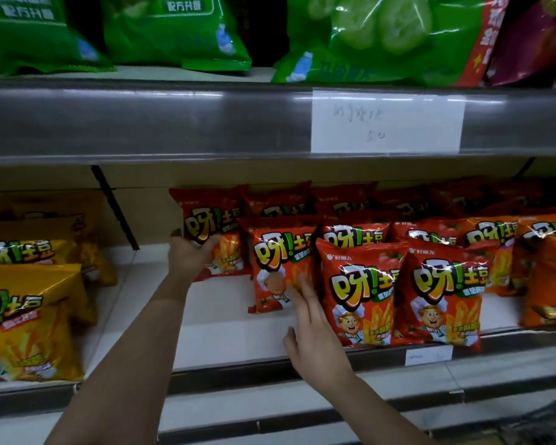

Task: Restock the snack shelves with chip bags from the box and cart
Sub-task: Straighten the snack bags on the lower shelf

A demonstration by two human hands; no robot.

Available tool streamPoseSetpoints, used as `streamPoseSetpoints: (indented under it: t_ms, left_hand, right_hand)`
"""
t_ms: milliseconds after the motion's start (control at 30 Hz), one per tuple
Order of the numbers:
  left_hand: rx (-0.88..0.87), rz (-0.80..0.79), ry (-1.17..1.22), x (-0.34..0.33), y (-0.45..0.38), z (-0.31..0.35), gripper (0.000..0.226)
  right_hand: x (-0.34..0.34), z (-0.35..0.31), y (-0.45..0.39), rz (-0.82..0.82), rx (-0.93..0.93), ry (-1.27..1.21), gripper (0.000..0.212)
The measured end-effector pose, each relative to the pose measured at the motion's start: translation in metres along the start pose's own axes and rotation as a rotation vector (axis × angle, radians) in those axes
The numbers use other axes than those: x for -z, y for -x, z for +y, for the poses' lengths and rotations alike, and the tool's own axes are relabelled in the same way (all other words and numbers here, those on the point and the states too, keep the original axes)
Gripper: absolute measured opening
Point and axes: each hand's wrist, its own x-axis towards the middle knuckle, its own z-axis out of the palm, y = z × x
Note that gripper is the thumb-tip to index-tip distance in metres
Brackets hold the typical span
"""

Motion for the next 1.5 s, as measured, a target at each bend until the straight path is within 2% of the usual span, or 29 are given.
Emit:
streamPoseSetpoints:
  t_ms: [67, 167, 267, 300, 400, 467, 533, 600, 667, 767, 967, 1067, 1133, 1200, 1267, 1367, 1500]
  left_hand:
    - [-0.032, -0.057, 0.088, 0.001, -0.003, -0.008, 0.049]
    - [-0.055, 0.024, 0.188, 0.012, -0.007, -0.029, 0.055]
    - [-0.045, 0.193, 0.285, 0.035, 0.021, -0.039, 0.059]
    - [-0.048, 0.205, 0.315, 0.043, 0.036, -0.038, 0.059]
    - [-0.064, 0.050, 0.445, 0.050, 0.096, -0.021, 0.038]
    - [-0.084, -0.086, 0.411, 0.038, 0.130, -0.008, 0.029]
    - [-0.113, -0.240, 0.318, 0.020, 0.149, -0.004, 0.042]
    - [-0.111, -0.347, 0.207, 0.001, 0.154, -0.008, 0.053]
    - [-0.096, -0.335, 0.145, -0.015, 0.157, -0.012, 0.052]
    - [-0.120, -0.290, 0.097, -0.027, 0.161, -0.009, 0.047]
    - [-0.070, -0.288, 0.058, -0.035, 0.159, -0.012, 0.043]
    - [-0.058, -0.291, 0.129, -0.036, 0.161, -0.014, 0.041]
    - [-0.025, -0.309, 0.189, -0.036, 0.163, -0.013, 0.055]
    - [-0.010, -0.254, 0.182, -0.034, 0.167, -0.008, 0.089]
    - [-0.096, -0.105, 0.161, -0.029, 0.177, 0.006, 0.102]
    - [-0.292, 0.069, 0.198, -0.023, 0.194, 0.033, 0.081]
    - [-0.478, 0.174, 0.113, -0.035, 0.209, 0.052, 0.051]
  right_hand:
    - [-0.002, 0.007, 0.005, -0.007, -0.003, -0.008, 0.071]
    - [-0.004, 0.012, 0.007, -0.004, -0.014, -0.029, 0.068]
    - [-0.002, 0.007, 0.006, 0.026, -0.020, -0.070, 0.064]
    - [0.001, 0.004, 0.004, 0.049, -0.023, -0.103, 0.062]
    - [0.011, -0.008, 0.002, 0.147, -0.020, -0.269, 0.059]
    - [0.014, -0.015, 0.003, 0.220, 0.026, -0.340, 0.061]
    - [0.013, -0.022, 0.005, 0.270, 0.081, -0.320, 0.067]
    - [0.008, -0.020, 0.008, 0.303, 0.137, -0.151, 0.077]
    - [0.002, -0.012, 0.008, 0.297, 0.159, 0.076, 0.090]
    - [-0.004, -0.004, 0.005, 0.271, 0.149, 0.209, 0.094]
    - [-0.010, 0.002, 0.003, 0.235, 0.116, 0.276, 0.071]
    - [-0.010, -0.004, 0.002, 0.186, 0.075, 0.265, 0.070]
    - [-0.004, -0.006, 0.003, 0.155, 0.087, 0.227, 0.074]
    - [0.008, -0.007, 0.006, 0.107, 0.111, 0.140, 0.079]
    - [0.024, -0.010, 0.011, 0.107, 0.121, 0.046, 0.077]
    - [0.047, -0.012, 0.016, 0.190, 0.104, -0.025, 0.069]
    - [0.074, 0.000, 0.025, 0.339, -0.007, -0.095, 0.062]
